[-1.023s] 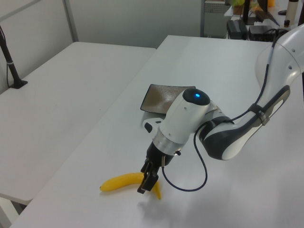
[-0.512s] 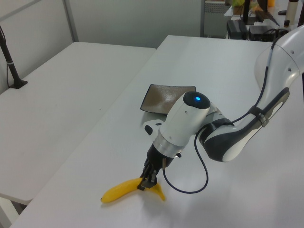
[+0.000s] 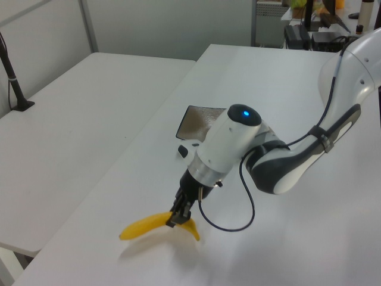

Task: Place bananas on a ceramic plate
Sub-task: 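Lift the banana and carry it over the dark square plate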

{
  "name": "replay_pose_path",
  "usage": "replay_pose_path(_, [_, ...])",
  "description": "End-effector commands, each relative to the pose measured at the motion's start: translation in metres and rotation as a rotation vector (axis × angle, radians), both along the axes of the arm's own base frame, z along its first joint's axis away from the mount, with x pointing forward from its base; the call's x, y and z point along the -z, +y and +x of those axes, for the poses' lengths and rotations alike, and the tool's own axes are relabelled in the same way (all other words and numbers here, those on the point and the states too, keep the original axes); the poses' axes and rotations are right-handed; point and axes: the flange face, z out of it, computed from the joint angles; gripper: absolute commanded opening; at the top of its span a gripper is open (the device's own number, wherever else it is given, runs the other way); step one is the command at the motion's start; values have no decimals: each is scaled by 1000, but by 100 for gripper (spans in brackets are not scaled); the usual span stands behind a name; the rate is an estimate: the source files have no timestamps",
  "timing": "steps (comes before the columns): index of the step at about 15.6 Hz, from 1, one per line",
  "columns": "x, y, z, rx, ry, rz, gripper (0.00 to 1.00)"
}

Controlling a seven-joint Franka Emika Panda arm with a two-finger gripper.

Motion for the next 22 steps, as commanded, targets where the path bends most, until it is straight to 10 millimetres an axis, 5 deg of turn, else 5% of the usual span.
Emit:
replay_pose_path(1, [-39, -23, 12, 54, -23, -8, 28])
replay_pose_path(6, [-93, -73, 33, 128, -22, -46, 28])
replay_pose_path(14, [-148, -159, 45, 134, 124, -180, 28])
replay_pose_path(18, [-162, -201, 52, 156, 180, -246, 28])
replay_pose_path(22, [-147, -240, 64, 205, 210, -275, 29])
